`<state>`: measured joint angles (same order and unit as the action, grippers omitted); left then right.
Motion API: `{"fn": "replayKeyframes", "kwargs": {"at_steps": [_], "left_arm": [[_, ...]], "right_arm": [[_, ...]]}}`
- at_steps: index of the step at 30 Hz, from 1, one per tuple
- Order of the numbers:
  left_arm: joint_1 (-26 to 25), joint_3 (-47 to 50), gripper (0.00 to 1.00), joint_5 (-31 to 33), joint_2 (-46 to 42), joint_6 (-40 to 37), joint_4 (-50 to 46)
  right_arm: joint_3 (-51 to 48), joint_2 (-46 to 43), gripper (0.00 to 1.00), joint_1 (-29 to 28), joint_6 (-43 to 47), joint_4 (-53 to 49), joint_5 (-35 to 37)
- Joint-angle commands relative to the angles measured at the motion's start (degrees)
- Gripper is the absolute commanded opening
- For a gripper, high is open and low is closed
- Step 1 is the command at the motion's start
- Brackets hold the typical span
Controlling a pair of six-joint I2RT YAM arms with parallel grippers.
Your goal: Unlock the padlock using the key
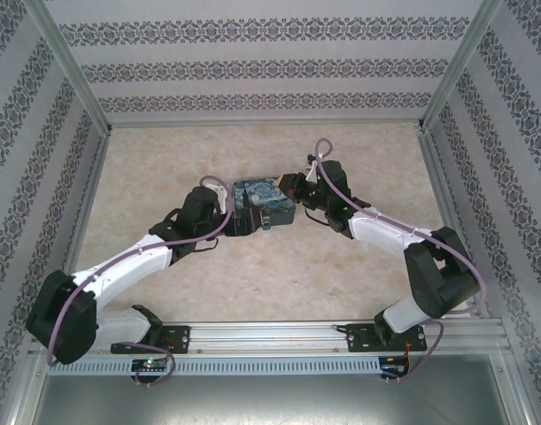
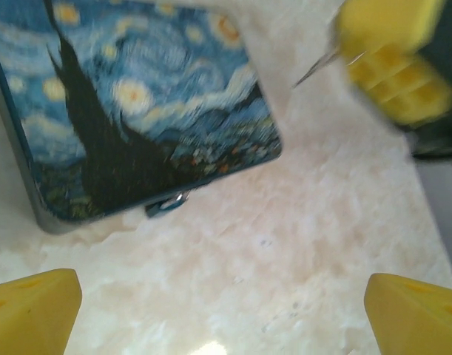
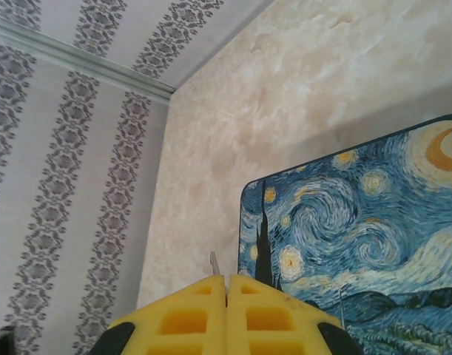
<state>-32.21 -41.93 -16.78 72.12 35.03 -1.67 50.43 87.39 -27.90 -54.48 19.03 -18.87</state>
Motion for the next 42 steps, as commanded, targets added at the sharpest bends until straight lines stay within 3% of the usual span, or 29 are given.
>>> {"fn": "replayKeyframes", "kwargs": {"at_steps": [1,4,14,24,42], "left_arm": [[-1.32,1.56,0.98,-1.51,2.95,-4.07,1.80],[-1.61,2.59,0.97,-2.07,5.94,-4.91,5.37],[-2.55,5.32,0.94,-4.18,12.87,-6.73,17.89],[-2.77,4.43,0.90,-2.23,20.20,-8.39,24.19],[-4.94,3.28,0.87,2.49,31.18,-9.10,35.72]], "right_arm": [[4.80,-1.73,0.00,-0.91,9.06,-14.81,5.94],[8.40,-1.44,0.00,-2.98,13.35,-21.68,11.22],[10.33,5.50,0.00,-2.33,7.50,-13.78,5.07],[9.51,9.82,0.00,-0.43,2.26,-5.37,4.41],[7.28,14.95,0.00,1.44,-1.95,0.66,3.92]]}}
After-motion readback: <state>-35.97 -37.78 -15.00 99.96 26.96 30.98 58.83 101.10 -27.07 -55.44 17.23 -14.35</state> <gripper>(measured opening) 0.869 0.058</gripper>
